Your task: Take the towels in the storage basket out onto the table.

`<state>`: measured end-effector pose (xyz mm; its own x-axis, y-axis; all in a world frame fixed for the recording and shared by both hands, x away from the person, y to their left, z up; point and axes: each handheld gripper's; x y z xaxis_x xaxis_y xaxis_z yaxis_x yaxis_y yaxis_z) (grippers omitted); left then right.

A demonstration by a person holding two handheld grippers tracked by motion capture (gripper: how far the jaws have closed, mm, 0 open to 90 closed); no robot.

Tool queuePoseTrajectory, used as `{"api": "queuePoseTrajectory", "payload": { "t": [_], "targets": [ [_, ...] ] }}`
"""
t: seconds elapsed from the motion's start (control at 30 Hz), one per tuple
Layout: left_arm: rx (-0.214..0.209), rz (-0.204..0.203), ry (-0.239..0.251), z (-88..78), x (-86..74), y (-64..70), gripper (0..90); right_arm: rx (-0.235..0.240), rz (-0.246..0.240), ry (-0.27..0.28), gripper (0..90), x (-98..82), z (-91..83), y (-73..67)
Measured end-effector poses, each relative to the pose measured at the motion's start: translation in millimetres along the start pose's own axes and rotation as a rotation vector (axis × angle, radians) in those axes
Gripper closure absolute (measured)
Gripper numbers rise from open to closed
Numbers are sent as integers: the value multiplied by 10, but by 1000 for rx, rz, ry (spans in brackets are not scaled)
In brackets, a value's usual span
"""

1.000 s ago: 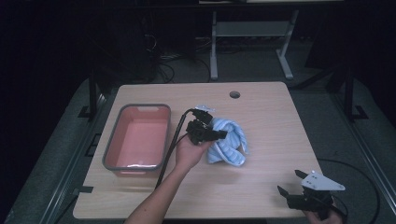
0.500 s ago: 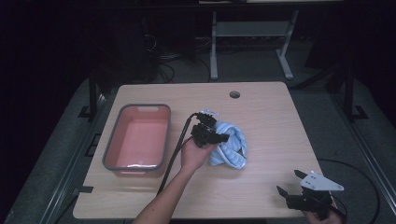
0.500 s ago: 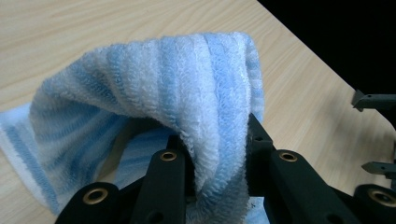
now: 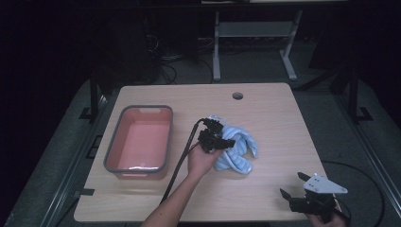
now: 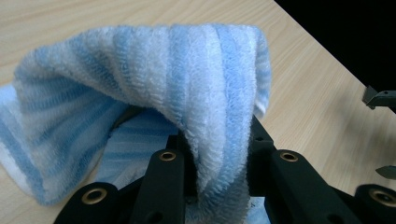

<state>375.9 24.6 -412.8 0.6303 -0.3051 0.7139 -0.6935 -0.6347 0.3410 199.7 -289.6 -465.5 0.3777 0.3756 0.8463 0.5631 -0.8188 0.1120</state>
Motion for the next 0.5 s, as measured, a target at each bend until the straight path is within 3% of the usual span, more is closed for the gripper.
{"api": "queuePoseTrajectory", "payload": {
  "t": [0.33,0.5],
  "targets": [
    [13,5,-13,90,-62,2,709,-2,-3,-2,151,1,5,-5],
    [31,11,-15,104,-74,11,655,-1,-3,-4,152,2,9,-7]
  ]
}}
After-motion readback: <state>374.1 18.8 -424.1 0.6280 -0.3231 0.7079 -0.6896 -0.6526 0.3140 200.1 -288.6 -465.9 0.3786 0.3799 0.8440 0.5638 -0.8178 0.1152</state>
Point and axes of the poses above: each handheld gripper's, and its own axes: z roughly forward along the jaws, x roughly out of its top, y roughly to its right, and after that the axes turned 5 degrees about y, right-handed
